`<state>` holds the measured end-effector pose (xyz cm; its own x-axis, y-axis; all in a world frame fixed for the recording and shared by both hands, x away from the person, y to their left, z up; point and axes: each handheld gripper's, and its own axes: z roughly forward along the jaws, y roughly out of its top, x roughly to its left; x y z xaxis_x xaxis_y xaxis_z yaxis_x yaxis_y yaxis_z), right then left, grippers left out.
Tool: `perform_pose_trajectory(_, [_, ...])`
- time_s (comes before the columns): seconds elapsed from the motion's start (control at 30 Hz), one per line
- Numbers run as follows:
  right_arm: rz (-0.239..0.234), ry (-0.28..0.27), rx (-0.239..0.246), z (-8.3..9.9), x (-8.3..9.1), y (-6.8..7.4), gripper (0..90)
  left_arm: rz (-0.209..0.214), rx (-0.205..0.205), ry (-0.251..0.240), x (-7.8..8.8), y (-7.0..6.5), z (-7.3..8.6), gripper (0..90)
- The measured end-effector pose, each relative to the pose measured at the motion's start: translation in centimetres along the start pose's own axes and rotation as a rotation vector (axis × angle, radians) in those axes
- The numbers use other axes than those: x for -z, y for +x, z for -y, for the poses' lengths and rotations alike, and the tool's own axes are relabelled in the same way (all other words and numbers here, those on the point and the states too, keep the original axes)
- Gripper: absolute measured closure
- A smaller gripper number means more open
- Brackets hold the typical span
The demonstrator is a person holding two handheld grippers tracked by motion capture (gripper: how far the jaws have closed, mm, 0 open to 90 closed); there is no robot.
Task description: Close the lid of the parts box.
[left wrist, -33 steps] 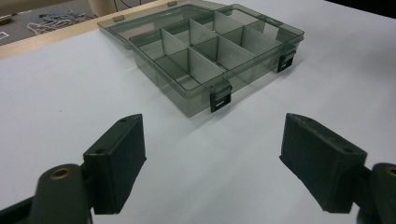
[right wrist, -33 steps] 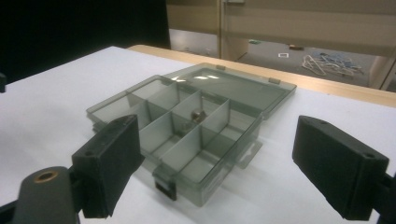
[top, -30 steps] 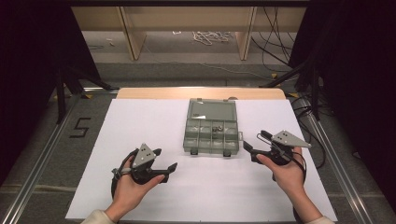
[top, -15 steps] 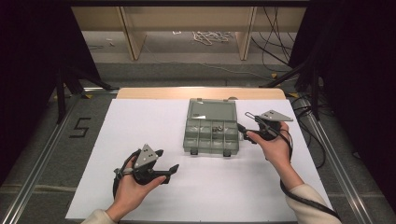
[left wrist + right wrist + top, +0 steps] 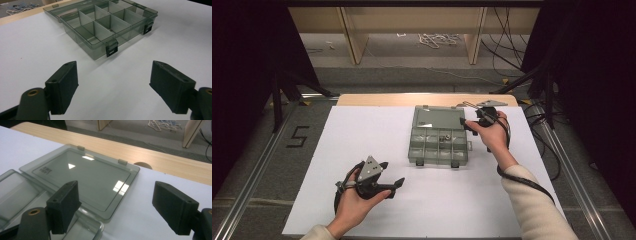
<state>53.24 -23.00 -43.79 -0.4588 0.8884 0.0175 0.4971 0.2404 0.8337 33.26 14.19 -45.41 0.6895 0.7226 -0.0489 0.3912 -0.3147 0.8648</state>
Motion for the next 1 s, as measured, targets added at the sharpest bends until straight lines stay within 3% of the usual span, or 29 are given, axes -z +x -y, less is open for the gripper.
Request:
perform_pose_trajectory(0.23, [0.017,0.034,-0.048,-0.9,-1.6,-0.4,24.1,-0.001,0.0,0.003,0.0,0.0,0.1,22.1])
perform_pose_trajectory(0.27, [0.036,0.061,-0.083,-1.0,-2.0,-0.4,24.7,-0.002,-0.001,0.003,0.0,-0.1,0.1,22.1])
perform_pose_trajectory(0.4, [0.055,0.088,-0.051,-0.9,-3.1,-0.9,26.6,0.004,0.001,0.002,-0.1,0.0,0.1,22.3])
perform_pose_trajectory(0.43, [0.067,0.118,-0.111,-0.9,-3.2,-0.5,28.1,0.007,0.002,0.004,-0.1,0.0,0.1,22.3])
perform_pose_trajectory(0.47, [0.067,0.134,-0.129,-0.9,-3.3,-0.4,29.3,0.005,0.002,0.003,-0.1,-0.1,0.1,22.3])
perform_pose_trajectory(0.5, [0.066,0.153,-0.105,-0.9,-3.5,-0.6,30.8,0.002,0.001,0.002,-0.1,-0.1,0.1,22.3])
perform_pose_trajectory(0.77, [0.082,0.2,-0.115,-0.3,-4.9,-1.0,42.5,0.004,0.014,0.004,-0.1,-0.3,0.2,22.4])
perform_pose_trajectory(0.97, [0.062,0.227,-0.123,-0.1,-5.4,-0.9,55.6,0.009,-0.006,0.003,-0.1,-0.2,0.1,22.6])
perform_pose_trajectory(1.0, [0.059,0.205,-0.079,0.1,-5.7,-1.4,60.2,0.005,-0.009,0.004,0.0,-0.3,0.1,22.6])
